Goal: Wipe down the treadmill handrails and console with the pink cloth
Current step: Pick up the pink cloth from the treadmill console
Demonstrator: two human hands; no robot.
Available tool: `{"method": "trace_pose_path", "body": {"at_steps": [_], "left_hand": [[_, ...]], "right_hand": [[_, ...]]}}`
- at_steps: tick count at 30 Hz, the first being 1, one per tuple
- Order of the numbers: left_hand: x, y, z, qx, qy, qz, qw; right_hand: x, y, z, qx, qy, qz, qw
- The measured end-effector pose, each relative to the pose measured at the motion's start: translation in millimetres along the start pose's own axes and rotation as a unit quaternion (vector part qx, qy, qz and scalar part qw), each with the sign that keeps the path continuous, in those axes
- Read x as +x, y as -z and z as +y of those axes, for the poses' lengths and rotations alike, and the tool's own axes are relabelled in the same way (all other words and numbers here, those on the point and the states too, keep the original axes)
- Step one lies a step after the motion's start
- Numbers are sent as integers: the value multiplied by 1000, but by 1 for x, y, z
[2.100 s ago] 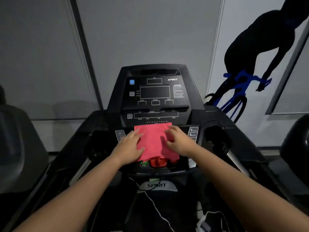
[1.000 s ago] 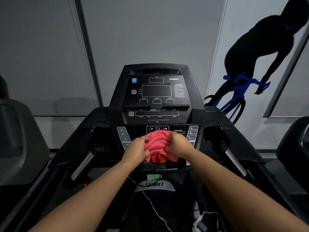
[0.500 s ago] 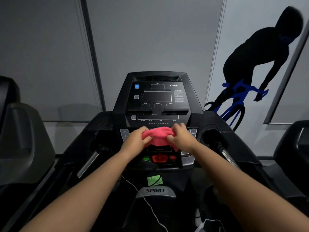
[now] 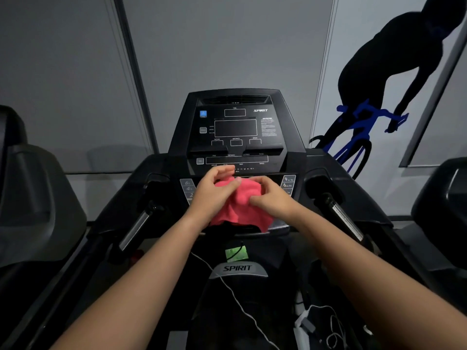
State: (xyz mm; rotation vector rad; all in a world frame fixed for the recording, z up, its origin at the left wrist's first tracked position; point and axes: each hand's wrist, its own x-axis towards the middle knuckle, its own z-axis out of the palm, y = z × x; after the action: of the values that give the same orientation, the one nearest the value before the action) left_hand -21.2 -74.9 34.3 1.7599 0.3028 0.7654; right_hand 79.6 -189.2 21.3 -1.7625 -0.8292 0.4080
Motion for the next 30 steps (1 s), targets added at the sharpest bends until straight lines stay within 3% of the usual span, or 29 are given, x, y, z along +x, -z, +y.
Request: {"method": "trace_pose_path", "body": {"at_steps": [3,8,10,13,18,23,27,30], "left_hand": [[-3,-2,-4,34,22,-6,999],[-7,-5,-13,28,188,-140,972],[-11,-10,-14,57,190,-160,967],[-14,-16,-11,71,160,-114,978],[-18,-25,1,6,100,-70,993],[-20,-34,8,-59,88,-11,994],[-29,-43,14,-122,157,-128,972],[-36,-47,11,-15,125,-167,978]], "right_hand": [[-13,-1,2,11,26,4,1000],[-27,7,7,35,86,39,995],[-28,10,12,22,94,57,994],[-30,14,24,19,88,68,994],[-34,13,47,10,74,70,995],[-48,1,44,151,69,-25,986],[-57,-9,41,259,30,-89,961],[-57,-10,44,291,3,-62,955]]}}
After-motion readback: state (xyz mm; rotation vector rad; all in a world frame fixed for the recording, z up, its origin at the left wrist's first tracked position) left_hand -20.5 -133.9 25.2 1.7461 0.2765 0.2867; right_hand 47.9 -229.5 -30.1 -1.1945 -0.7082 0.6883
